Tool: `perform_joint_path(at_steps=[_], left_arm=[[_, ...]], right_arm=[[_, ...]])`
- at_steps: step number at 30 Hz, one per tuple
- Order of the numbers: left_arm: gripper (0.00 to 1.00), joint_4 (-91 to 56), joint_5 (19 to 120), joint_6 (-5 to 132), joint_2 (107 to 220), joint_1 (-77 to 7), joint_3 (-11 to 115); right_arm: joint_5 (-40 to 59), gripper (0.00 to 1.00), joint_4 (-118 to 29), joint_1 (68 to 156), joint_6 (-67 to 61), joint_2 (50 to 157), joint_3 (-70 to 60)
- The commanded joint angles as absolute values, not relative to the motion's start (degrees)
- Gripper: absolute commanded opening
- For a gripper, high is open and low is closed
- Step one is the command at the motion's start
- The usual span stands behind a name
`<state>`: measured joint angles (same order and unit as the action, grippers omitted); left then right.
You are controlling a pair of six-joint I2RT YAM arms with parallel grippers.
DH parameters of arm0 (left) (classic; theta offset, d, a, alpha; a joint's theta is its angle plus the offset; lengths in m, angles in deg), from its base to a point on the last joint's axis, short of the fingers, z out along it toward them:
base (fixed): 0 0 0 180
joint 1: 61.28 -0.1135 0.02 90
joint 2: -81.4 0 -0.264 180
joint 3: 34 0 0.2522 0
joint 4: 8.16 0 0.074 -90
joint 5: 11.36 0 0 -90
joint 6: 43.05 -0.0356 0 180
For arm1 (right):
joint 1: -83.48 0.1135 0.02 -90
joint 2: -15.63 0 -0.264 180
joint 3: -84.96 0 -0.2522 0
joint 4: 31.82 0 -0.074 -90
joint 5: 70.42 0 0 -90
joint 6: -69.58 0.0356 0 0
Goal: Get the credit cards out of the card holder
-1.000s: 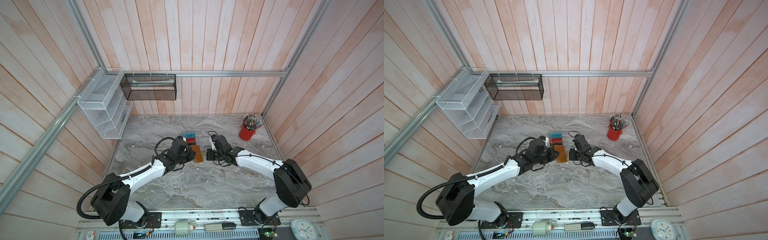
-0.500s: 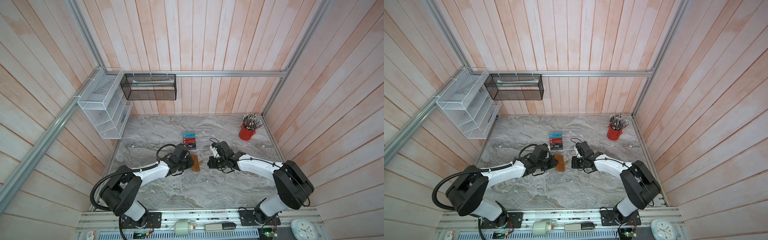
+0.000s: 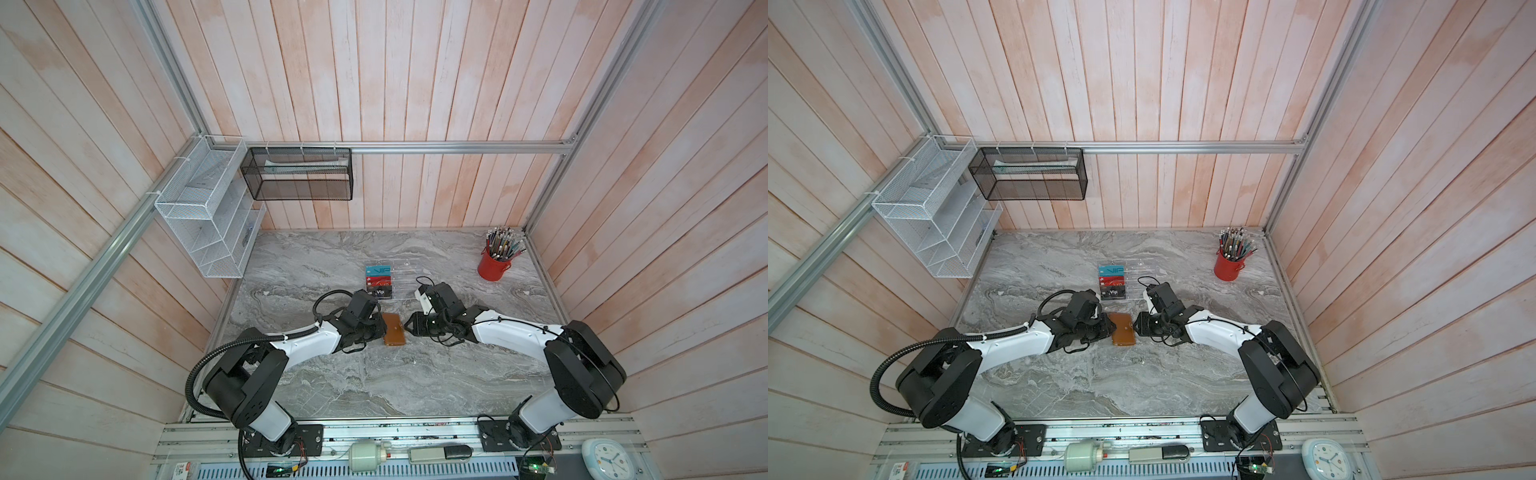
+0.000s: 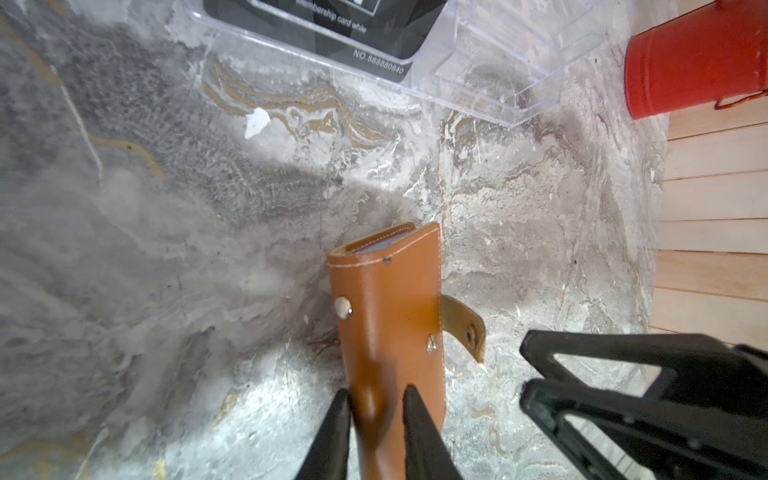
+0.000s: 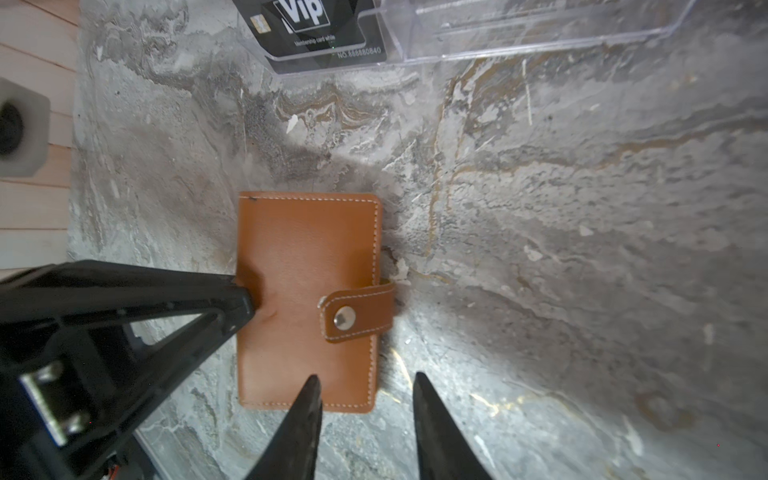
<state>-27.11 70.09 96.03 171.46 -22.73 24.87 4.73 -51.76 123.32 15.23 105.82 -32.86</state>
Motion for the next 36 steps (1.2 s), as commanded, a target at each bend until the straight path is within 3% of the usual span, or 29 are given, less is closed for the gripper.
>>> perform_joint_path(at_steps=[1,8,19,21,27,33,36], left_arm=[[0.25,-27.5,71.2,95.8,170.9,-22.4,26.1],[0.24,-27.8,71.4,96.1,170.6,-22.4,25.8],[0.3,-24.9,68.8,100.1,167.2,-24.3,23.1],[0.39,-24.0,67.4,100.7,167.2,-24.8,23.1],[0.48,-21.7,64.6,103.2,168.1,-26.2,22.8],[0.71,-19.1,62.1,105.4,170.3,-26.3,23.7],[0.77,-18.0,61.3,106.4,171.6,-26.4,24.4]], right_arm=[[5.7,0.51,-50.6,124.7,16.0,107.4,-30.6],[10.1,0.64,-52.9,125.7,16.1,110.5,-27.8],[15.6,0.7,-54.3,127.3,16.3,113.7,-25.9],[16.3,0.7,-54.4,127.6,16.6,114.1,-25.8],[19.6,0.72,-56.8,127.9,16.8,114.6,-25.3],[22.5,0.77,-58.3,127.9,16.8,113.6,-26.0],[23.4,0.78,-58.7,127.9,16.6,113.1,-26.3]])
